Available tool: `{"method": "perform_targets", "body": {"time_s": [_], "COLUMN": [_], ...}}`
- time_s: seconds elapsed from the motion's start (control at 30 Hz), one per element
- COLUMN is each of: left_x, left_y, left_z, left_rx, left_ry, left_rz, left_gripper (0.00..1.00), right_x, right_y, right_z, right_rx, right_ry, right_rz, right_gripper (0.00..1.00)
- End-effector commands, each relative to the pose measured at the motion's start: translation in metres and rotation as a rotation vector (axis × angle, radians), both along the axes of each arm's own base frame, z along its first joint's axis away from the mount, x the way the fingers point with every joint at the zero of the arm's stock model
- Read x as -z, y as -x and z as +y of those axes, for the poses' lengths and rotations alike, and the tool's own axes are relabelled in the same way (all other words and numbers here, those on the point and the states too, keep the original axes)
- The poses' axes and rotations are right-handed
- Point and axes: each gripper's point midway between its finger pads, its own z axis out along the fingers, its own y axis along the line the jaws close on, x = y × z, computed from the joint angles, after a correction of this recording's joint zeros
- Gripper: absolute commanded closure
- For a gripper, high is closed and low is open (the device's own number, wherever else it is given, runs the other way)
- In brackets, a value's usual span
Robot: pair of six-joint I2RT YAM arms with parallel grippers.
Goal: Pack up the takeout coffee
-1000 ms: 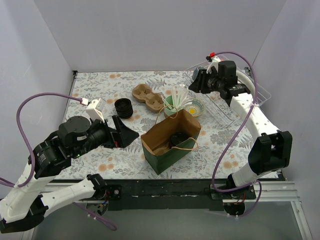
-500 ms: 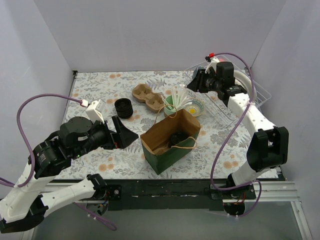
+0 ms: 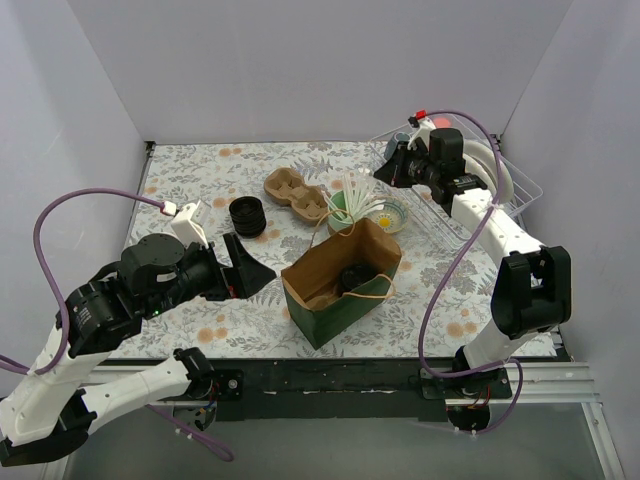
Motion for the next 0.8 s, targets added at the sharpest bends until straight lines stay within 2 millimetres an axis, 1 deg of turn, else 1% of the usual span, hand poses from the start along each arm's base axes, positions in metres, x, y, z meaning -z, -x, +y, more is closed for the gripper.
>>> {"method": "perform_targets", "body": {"time_s": [0.0,0.07,0.13,0.17,0.23,0.27,0.3,0.33,0.37,0.43,0.47,0.53,0.57,0.6,0.63,0.67,0.7,0.77], "left_x": [-0.01,-0.009,-0.006,-0.005,-0.005,-0.005,-0.006,-0.006,-0.006,-0.007,-0.009,-0.009,-0.01,-0.012,-0.014,-0.016,-0.02,-0.023], "left_y": [0.001,0.0,-0.002,-0.003,-0.005,-0.006,-0.008,-0.009,-0.01,-0.013,-0.014,-0.017,-0.018,-0.02,-0.021,-0.022,-0.023,-0.025], "left_z": [0.003,0.003,0.002,0.003,0.002,0.003,0.002,0.001,0.001,-0.002,-0.002,-0.002,-0.002,-0.001,-0.001,0.0,0.0,0.003], "left_rx": [-0.002,-0.002,0.002,0.0,-0.001,-0.001,-0.004,0.001,0.004,0.01,0.015,0.011,0.01,0.003,0.001,-0.005,-0.009,-0.026], "left_ry": [0.009,0.0,-0.015,-0.021,-0.028,-0.037,-0.034,-0.037,-0.045,-0.053,-0.061,-0.075,-0.079,-0.082,-0.081,-0.082,-0.075,-0.072], "left_rz": [-0.015,-0.022,-0.026,-0.028,-0.037,-0.047,-0.057,-0.065,-0.076,-0.09,-0.101,-0.108,-0.114,-0.126,-0.132,-0.141,-0.152,-0.166], "left_gripper": [0.02,0.02,0.02,0.02,0.02,0.02,0.02,0.02,0.02,0.02,0.02,0.02,0.02,0.02,0.02,0.02,0.02,0.02], "right_x": [-0.03,-0.035,-0.047,-0.048,-0.066,-0.067,-0.076,-0.081,-0.094,-0.107,-0.122,-0.138,-0.154,-0.164,-0.173,-0.178,-0.202,-0.219], "right_y": [-0.001,0.001,0.004,0.006,0.008,0.01,0.013,0.014,0.018,0.021,0.025,0.028,0.033,0.035,0.036,0.041,0.047,0.055], "right_z": [0.006,0.006,0.006,0.004,0.002,-0.001,-0.002,-0.004,-0.006,-0.009,-0.011,-0.014,-0.017,-0.018,-0.021,-0.023,-0.025,-0.03], "right_rx": [-0.042,-0.058,-0.059,-0.057,-0.048,-0.046,-0.043,-0.04,-0.041,-0.034,-0.031,-0.021,-0.017,-0.016,-0.006,-0.006,-0.001,0.011], "right_ry": [-0.029,-0.024,-0.023,-0.018,-0.012,0.002,0.005,0.013,0.019,0.032,0.031,0.044,0.045,0.049,0.058,0.066,0.059,0.07], "right_rz": [-0.108,-0.11,-0.121,-0.114,-0.145,-0.139,-0.155,-0.162,-0.183,-0.203,-0.221,-0.249,-0.266,-0.281,-0.298,-0.292,-0.34,-0.365], "right_gripper": [0.99,0.99,0.99,0.99,0.99,0.99,0.99,0.99,0.99,0.99,0.99,0.99,0.99,0.99,0.99,0.99,0.99,0.99]}}
